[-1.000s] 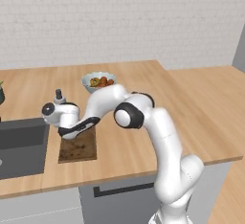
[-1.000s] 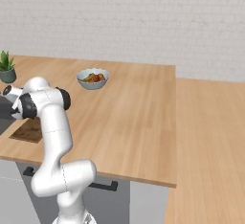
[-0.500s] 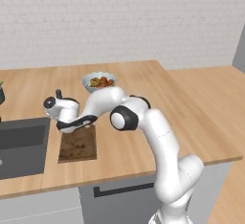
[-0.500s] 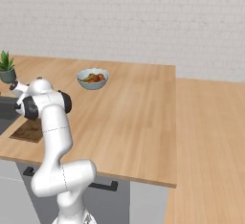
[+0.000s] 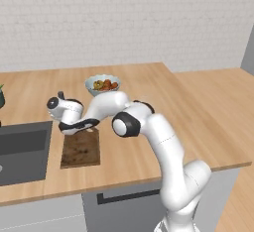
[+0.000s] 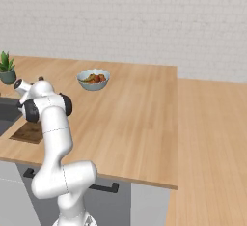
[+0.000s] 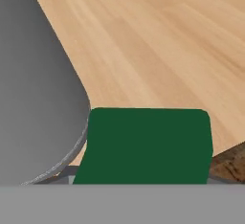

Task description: Pick up the sponge from the counter and clean the cutting board by briefly scrubbing or pressing down on the cutting board. Once finished, release the sponge.

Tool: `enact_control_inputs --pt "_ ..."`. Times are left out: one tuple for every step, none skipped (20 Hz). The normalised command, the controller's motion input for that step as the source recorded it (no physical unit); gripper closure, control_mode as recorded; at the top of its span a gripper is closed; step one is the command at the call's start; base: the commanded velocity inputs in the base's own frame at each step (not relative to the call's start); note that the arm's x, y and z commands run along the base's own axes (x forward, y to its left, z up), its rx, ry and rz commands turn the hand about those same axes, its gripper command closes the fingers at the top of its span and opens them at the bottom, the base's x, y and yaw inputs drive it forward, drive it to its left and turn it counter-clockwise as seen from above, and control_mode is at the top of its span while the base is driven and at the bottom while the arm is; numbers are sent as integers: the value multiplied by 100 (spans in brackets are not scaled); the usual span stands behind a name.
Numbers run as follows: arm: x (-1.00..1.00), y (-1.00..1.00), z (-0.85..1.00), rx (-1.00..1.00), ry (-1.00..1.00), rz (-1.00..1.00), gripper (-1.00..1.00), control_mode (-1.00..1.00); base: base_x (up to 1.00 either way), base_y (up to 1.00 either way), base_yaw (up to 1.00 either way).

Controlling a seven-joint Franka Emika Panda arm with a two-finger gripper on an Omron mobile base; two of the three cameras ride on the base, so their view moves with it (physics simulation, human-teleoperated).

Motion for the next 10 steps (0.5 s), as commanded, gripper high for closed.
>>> enact_control_inputs --pt "21 -64 -49 0 -11 0 100 -100 0 0 0" --pt "14 -67 -46 0 -13 0 100 -100 0 0 0" --pt "6 -66 -46 0 -11 0 100 -100 0 0 0" --pt "0 -61 -48 0 -10 0 100 -100 0 0 0" --pt "0 -58 -54 0 -10 0 100 -100 0 0 0" --pt "0 -61 -56 0 -9 0 100 -100 0 0 0" --pt "-4 -62 -54 0 -8 0 100 -100 0 0 0" --pt "-26 -59 -52 0 -8 0 100 -100 0 0 0" --pt "-23 -59 -56 0 -7 0 100 -100 0 0 0" --pt "-19 -59 -53 0 -5 0 100 -100 0 0 0"
